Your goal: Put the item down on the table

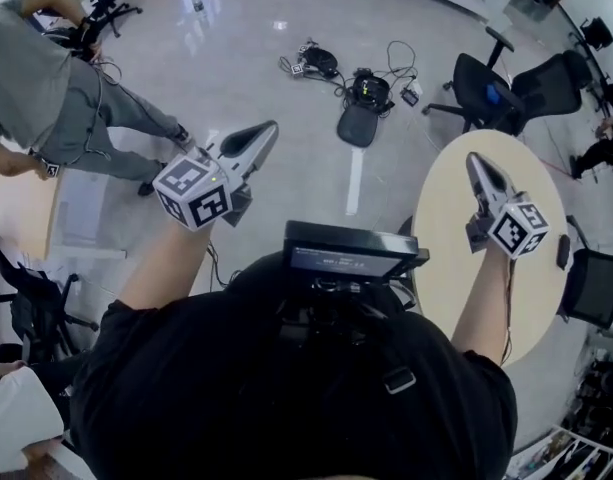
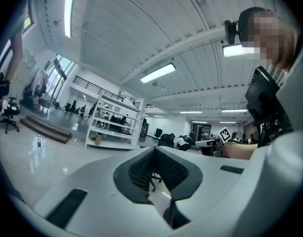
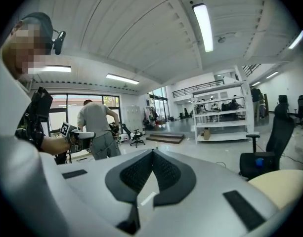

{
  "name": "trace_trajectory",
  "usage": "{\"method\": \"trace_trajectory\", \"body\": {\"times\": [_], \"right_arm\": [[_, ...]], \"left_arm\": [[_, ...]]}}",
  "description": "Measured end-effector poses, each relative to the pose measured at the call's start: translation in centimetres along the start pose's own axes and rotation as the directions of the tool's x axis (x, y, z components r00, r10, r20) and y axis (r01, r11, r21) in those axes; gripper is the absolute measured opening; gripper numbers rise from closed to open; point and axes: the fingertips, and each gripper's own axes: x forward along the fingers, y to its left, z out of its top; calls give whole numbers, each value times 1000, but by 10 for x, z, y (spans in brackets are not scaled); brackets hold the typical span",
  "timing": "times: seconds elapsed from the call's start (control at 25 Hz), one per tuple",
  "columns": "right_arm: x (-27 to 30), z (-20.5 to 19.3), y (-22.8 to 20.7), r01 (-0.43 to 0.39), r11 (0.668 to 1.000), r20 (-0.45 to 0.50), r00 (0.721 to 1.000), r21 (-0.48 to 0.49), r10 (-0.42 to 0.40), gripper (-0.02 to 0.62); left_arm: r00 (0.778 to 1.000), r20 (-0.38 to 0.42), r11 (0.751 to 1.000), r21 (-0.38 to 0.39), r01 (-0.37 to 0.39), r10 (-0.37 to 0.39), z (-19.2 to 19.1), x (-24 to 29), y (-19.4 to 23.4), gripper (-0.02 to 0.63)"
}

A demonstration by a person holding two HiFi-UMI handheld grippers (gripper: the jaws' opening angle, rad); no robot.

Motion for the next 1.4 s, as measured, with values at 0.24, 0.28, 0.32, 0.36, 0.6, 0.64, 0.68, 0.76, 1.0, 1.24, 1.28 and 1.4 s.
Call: {"method": "trace_trajectory", "body": {"times": [0.24,0.28,0.32,0.36,0.6,0.64,0.68,0.76,1.0,1.24,1.28,1.4], "right_arm": [[18,23,32,-201,979,28,979,-8,202,5],[17,22,33,-222,975,24,975,-2,222,5],[16,21,32,-237,971,18,971,3,237,5],[15,20,29,-248,969,12,969,3,248,5],[9,13,15,-264,965,3,965,-3,264,5],[9,9,14,-265,964,1,964,-1,265,5],[9,6,13,-265,964,0,964,4,265,5],[10,2,17,-266,964,1,964,13,266,5],[16,1,27,-277,961,-2,961,-13,277,5],[12,1,25,-261,965,2,965,-9,261,5],[12,0,25,-258,966,3,966,-9,258,5],[13,-1,30,-251,968,-1,968,-7,251,5]], "left_arm": [[985,113,991,-10,-131,131,29,-22,-10,2],[980,132,989,-21,-148,149,31,-23,-14,2],[976,148,987,-33,-159,163,31,-24,-18,2],[972,158,985,-45,-166,171,30,-24,-22,2],[970,171,985,-55,-164,172,28,-13,-36,2],[971,169,986,-47,-161,166,27,-12,-38,2],[973,165,987,-37,-158,162,27,-12,-40,2],[974,158,987,-22,-159,161,26,-16,-41,2],[972,164,986,-45,-163,168,28,-25,-34,2],[976,157,988,-39,-147,151,25,-24,-32,2],[977,155,989,-41,-145,149,25,-25,-32,2],[978,150,989,-52,-141,148,26,-28,-30,2]]}}
